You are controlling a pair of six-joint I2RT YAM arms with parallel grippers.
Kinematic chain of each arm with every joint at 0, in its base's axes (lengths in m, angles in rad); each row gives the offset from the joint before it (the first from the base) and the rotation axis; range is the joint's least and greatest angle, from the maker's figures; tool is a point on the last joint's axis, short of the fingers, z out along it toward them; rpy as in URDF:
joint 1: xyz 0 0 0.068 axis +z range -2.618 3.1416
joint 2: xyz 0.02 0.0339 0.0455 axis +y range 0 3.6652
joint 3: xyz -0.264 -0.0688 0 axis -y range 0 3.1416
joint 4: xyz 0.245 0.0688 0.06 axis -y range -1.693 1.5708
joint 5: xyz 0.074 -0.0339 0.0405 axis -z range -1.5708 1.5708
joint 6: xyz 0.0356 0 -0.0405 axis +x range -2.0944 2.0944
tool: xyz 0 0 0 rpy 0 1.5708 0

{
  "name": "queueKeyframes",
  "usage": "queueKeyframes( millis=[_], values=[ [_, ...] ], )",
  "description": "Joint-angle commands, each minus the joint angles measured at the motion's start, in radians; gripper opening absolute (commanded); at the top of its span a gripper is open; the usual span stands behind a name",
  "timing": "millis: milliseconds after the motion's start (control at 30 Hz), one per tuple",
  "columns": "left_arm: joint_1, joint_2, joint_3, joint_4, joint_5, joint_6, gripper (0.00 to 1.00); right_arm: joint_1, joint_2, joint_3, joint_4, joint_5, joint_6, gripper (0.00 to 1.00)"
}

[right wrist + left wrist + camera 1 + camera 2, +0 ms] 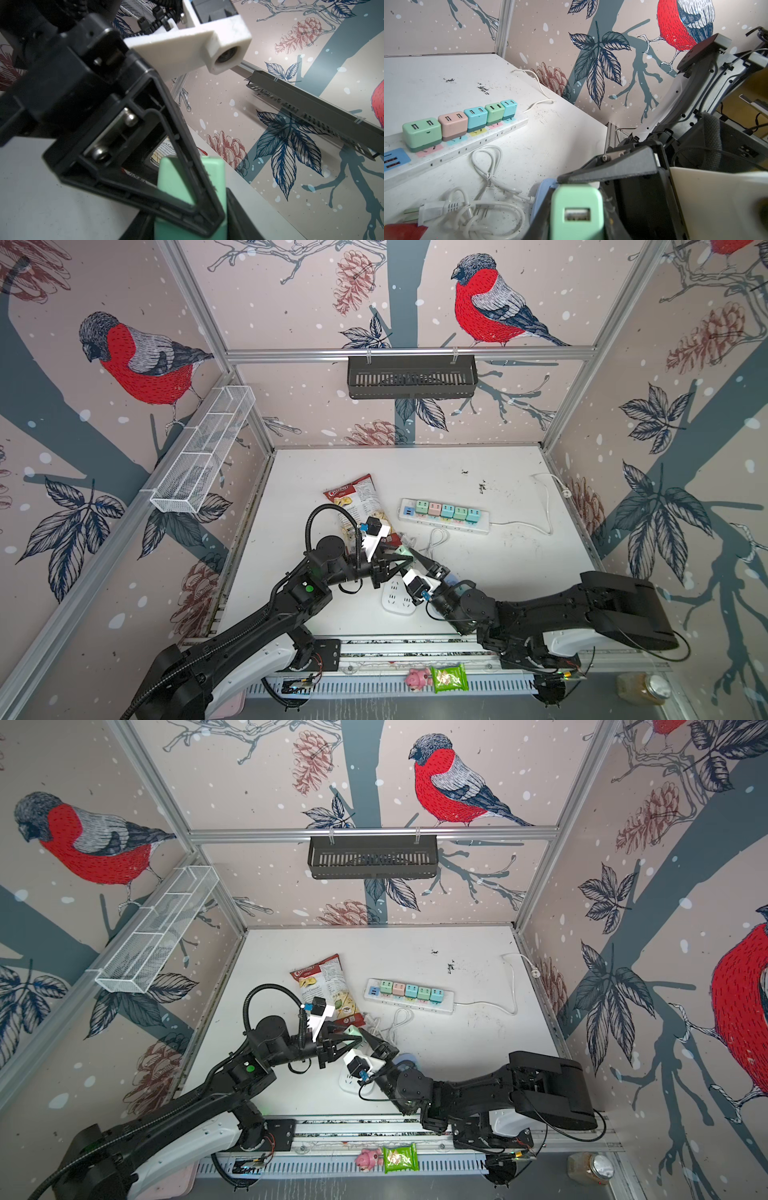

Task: Insert the plug
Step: 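Close the left gripper on the green charger held by the right gripper, then open and withdraw the right gripper while the left gripper holds the charger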

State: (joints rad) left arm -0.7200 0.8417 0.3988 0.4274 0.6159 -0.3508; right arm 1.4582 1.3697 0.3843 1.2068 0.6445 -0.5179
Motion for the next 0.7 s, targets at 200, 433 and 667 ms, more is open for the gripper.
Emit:
queueKeyframes(
  millis=[200, 433, 667],
  values=[
    [0.0, -0.028, 0.046, -0.068, -0.207, 0.198, 0.0, 0.001, -0.202, -0.125, 0.001, 0.064, 0.109, 0.8],
    [-0.004, -0.018, 0.0, -0.077, -0.148, 0.518, 0.0, -0.272, -0.478, -0.144, -0.41, 0.082, 0.467, 0.9],
    [-0.074, -0.01, -0.009, -0.26, -0.141, 0.793, 0.0, -0.62, -0.766, -0.242, -0.604, -0.058, 0.687, 0.99]
  ],
)
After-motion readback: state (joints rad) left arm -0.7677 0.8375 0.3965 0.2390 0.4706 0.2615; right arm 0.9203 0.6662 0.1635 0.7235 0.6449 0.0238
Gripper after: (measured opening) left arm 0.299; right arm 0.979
